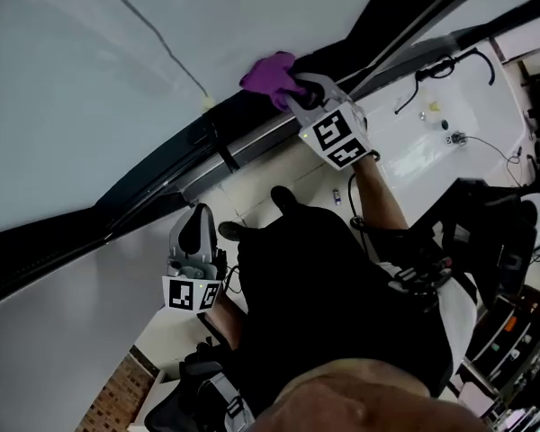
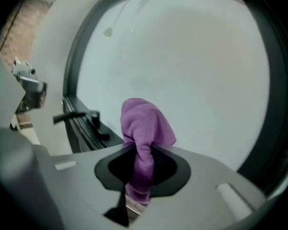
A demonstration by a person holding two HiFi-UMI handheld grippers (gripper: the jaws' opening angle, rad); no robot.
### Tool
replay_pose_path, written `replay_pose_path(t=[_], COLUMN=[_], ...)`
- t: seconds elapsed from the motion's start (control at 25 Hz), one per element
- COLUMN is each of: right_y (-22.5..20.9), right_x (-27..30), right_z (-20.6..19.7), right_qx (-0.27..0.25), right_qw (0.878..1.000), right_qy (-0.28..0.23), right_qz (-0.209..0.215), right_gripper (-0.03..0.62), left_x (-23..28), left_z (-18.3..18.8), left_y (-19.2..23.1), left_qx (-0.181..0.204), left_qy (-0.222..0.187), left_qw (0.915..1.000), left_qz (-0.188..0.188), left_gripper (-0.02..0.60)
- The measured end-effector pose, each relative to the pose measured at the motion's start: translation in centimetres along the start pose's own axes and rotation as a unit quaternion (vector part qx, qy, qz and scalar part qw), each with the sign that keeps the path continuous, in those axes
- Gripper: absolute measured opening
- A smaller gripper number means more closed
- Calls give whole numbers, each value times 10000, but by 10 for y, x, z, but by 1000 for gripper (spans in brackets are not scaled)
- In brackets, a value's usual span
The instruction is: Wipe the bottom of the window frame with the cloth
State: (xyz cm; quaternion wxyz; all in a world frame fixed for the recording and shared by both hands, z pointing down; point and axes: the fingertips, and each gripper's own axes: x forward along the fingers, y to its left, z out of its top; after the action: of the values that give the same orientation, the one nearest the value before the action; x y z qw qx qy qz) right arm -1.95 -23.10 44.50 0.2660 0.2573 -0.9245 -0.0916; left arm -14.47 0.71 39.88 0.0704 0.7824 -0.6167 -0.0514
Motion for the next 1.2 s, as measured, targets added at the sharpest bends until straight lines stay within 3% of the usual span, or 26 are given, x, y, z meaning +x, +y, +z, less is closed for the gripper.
replay_pose_path(t=[0.04, 0.12, 0.2, 0.28, 0.52, 0.72, 0.88, 1.08, 1.2], right_y=[24, 61, 82, 85, 65, 9, -38, -93, -124], right_x=[13, 44, 68, 73, 69, 60, 49, 40, 32], right_z=[11, 15, 9, 6, -11, -42, -70, -100, -121], right_qx=[-43, -743, -1764, -2304, -2521, -2361, -2328, -2344, -2513], right_qw=[9993, 9957, 9825, 9712, 9653, 9652, 9584, 9425, 9177], right_qy=[-153, 58, 424, 560, 682, 1050, 1455, 2066, 2629], right_qz=[331, 550, 413, 222, 3, -412, -775, -1187, -1597], right_gripper=[64, 63, 59, 60, 60, 60, 60, 60, 59], left_x=[1, 1, -2, -5, -3, 1, 2, 4, 2], left_z=[2, 7, 10, 10, 5, 5, 1, 0, 0], left_y=[-1, -6, -8, -7, -4, -4, -4, -6, -7], left_qx=[8, 13, 7, -2, 2, 14, 5, 12, 19], left_qy=[-3, 4, 16, 29, 5, -22, -4, 1, -5], left_qw=[10000, 10000, 9999, 9999, 9999, 10000, 10000, 10000, 10000], left_qz=[-11, 35, 119, 151, 124, 60, 29, -12, -19], left_gripper=[2, 3, 2, 3, 3, 3, 2, 3, 3])
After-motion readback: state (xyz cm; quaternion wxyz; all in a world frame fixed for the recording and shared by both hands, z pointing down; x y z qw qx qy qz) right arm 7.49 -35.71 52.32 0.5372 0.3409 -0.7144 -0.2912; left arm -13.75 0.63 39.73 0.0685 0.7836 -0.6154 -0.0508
